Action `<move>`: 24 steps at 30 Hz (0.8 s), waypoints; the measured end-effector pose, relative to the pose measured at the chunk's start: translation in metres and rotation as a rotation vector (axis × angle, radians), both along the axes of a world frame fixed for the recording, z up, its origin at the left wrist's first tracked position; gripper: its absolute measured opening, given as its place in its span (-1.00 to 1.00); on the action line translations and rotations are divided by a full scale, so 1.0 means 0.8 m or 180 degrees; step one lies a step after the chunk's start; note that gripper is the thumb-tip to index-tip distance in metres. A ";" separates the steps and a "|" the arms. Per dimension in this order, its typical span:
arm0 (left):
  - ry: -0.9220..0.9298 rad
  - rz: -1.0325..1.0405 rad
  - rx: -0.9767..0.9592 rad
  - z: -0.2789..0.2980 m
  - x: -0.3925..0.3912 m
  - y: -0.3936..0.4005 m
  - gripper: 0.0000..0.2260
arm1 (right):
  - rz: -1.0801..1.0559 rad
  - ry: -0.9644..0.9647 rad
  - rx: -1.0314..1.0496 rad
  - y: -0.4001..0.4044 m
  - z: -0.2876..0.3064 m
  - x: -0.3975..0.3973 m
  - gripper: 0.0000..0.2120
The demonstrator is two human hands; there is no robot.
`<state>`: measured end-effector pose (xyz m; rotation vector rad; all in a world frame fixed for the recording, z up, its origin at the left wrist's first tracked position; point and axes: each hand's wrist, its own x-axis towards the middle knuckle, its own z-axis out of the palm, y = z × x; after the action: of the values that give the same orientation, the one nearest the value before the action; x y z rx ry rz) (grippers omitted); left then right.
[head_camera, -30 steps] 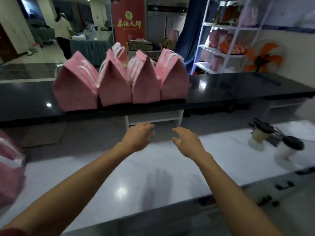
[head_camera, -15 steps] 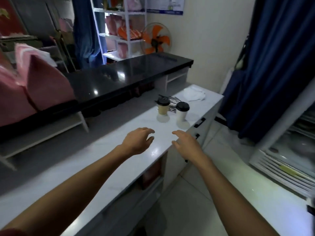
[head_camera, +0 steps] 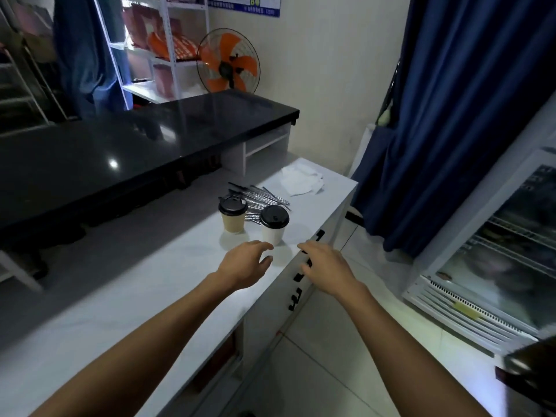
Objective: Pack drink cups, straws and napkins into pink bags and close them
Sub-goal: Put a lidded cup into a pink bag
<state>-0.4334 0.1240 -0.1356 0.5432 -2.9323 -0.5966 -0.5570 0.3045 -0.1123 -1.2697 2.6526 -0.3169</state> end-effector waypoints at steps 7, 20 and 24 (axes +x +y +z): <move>-0.0198 0.0147 -0.0047 -0.009 -0.062 -0.034 -0.64 | 0.0356 0.0068 0.0069 -0.062 -0.004 -0.084 -0.45; -0.0597 0.1561 0.0003 -0.016 -0.040 -0.045 -0.64 | 0.1539 0.0129 0.0536 -0.207 -0.045 -0.172 -0.20; -0.0644 0.1991 0.0089 -0.017 -0.028 -0.023 -0.63 | 0.1973 0.0202 0.0348 -0.215 -0.054 -0.179 -0.32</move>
<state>-0.4558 0.1054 -0.1488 1.5136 -2.6818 -0.5167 -0.7001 0.1329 -0.1554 -1.9838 2.1307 -0.0356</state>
